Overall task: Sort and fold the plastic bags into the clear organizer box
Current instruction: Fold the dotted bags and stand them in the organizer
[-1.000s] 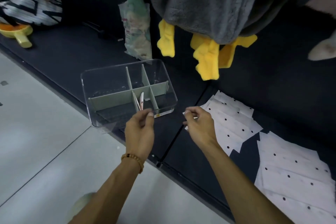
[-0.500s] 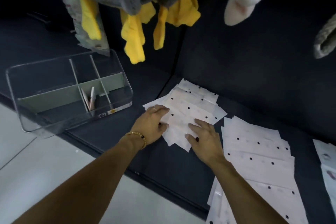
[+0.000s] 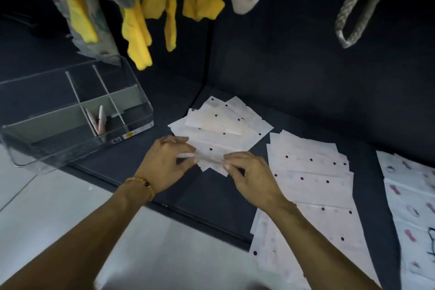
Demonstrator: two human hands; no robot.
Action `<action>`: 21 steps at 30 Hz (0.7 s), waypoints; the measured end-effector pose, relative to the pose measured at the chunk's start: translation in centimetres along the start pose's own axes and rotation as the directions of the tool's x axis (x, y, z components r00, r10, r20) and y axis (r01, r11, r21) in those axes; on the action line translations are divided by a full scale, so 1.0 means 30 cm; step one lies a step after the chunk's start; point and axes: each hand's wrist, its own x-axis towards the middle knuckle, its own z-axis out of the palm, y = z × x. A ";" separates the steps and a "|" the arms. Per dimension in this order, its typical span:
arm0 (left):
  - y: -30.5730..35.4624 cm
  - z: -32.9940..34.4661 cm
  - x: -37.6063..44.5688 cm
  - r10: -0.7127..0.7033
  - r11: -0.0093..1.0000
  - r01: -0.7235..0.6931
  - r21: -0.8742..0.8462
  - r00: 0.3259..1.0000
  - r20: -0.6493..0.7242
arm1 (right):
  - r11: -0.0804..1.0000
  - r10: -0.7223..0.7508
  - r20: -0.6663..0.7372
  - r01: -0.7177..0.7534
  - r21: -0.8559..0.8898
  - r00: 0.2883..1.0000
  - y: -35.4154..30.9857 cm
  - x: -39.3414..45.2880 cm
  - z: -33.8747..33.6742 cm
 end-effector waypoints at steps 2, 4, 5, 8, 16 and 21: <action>0.014 -0.033 -0.082 -0.055 0.995 0.064 -0.082 0.993 0.108 | 0.998 0.048 0.078 -0.052 0.045 0.996 -0.027 -0.067 0.017; 0.033 -0.043 -0.146 -0.086 0.975 0.120 -0.189 0.980 0.177 | 0.980 0.168 0.168 -0.183 0.081 0.971 -0.051 -0.132 0.035; 0.039 -0.044 -0.169 -0.110 0.959 0.157 -0.237 0.973 0.202 | 0.970 0.212 0.209 -0.231 0.071 0.955 -0.057 -0.158 0.044; 0.043 -0.041 -0.222 -0.193 0.917 0.265 -0.299 0.949 0.248 | 0.953 0.273 0.221 -0.294 0.071 0.936 -0.059 -0.207 0.069; 0.032 -0.018 -0.274 -0.454 0.814 0.478 -0.329 0.878 0.153 | 0.813 0.543 0.139 -0.560 0.161 0.828 -0.066 -0.210 0.059; 0.032 0.021 -0.245 -0.504 0.858 0.510 -0.054 0.858 0.098 | 0.774 0.624 0.038 -0.625 0.106 0.780 -0.060 -0.189 0.082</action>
